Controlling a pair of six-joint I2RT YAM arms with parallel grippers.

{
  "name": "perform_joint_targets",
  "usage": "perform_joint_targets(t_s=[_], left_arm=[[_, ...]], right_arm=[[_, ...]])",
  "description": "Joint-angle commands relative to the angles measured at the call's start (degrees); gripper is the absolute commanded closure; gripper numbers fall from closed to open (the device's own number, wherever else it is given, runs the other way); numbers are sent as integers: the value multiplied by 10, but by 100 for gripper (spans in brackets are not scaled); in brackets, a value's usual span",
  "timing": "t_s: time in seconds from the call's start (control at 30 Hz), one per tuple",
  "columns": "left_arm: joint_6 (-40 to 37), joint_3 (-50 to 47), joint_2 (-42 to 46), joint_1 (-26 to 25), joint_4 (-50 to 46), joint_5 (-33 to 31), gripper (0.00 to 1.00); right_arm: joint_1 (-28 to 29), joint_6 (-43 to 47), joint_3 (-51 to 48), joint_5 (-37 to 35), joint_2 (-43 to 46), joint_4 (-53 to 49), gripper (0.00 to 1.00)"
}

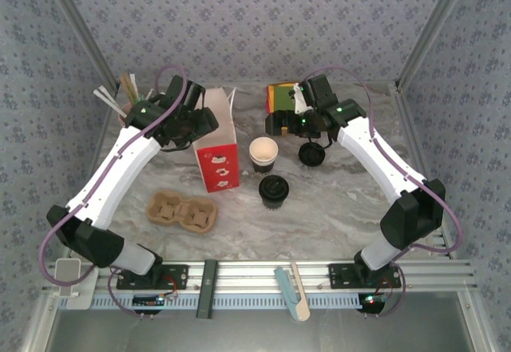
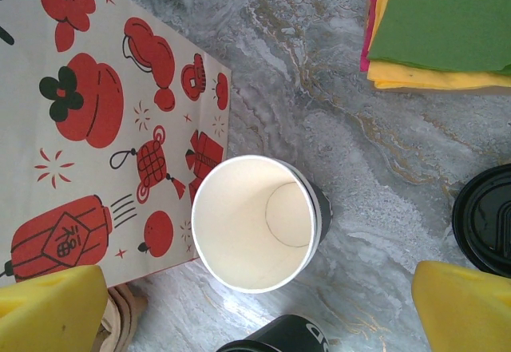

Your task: Pack the takeout coffee

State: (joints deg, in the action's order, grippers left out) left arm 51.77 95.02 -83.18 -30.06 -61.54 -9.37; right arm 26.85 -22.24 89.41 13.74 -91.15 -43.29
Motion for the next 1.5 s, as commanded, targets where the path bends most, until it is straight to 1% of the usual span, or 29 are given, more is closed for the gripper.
perform_joint_targets(t_s=[0.0, 0.13, 0.3, 0.33, 0.4, 0.5, 0.67, 0.87, 0.97, 1.03, 1.13, 1.23, 1.33, 1.47], left_arm=[[-14, 17, 14, -1, -22, -21, 28], [-18, 11, 11, -1, -22, -18, 29], [-30, 26, 20, 1, -37, -33, 27], [-32, 32, 22, 1, -40, -38, 22], [-37, 44, 27, 0, -47, -45, 20], [-42, 54, 40, 1, -54, -57, 10], [-37, 34, 91, 0, -48, -76, 8], [12, -19, 175, 0, -81, -134, 12], [56, -63, 230, 1, -107, -166, 16], [98, -94, 264, 0, -136, -191, 21], [143, -146, 302, 1, -160, -202, 26], [194, -213, 328, 4, -181, -195, 31], [236, -290, 344, 8, -168, -165, 30], [268, -379, 344, 11, -112, -114, 33]], right_arm=[[4, -7, 3, 1, 12, -7, 0], [9, -6, 5, 0, 14, -10, 0], [14, -3, 4, -4, 19, -11, 0], [13, -4, 3, -4, 20, -11, 0], [14, -4, 4, -3, 19, -11, 0], [17, -4, 5, -5, 22, -11, 0], [22, -2, 0, -7, 27, -11, 0], [27, -1, -15, -15, 39, -10, 0], [30, -2, -25, -17, 46, -5, 0], [31, -2, -31, -18, 50, -3, 0], [35, -2, -39, -18, 52, -3, 0], [39, -2, -49, -16, 57, 2, 0], [47, 2, -57, -22, 61, 7, 0], [59, 12, -70, -21, 68, 17, 0]])
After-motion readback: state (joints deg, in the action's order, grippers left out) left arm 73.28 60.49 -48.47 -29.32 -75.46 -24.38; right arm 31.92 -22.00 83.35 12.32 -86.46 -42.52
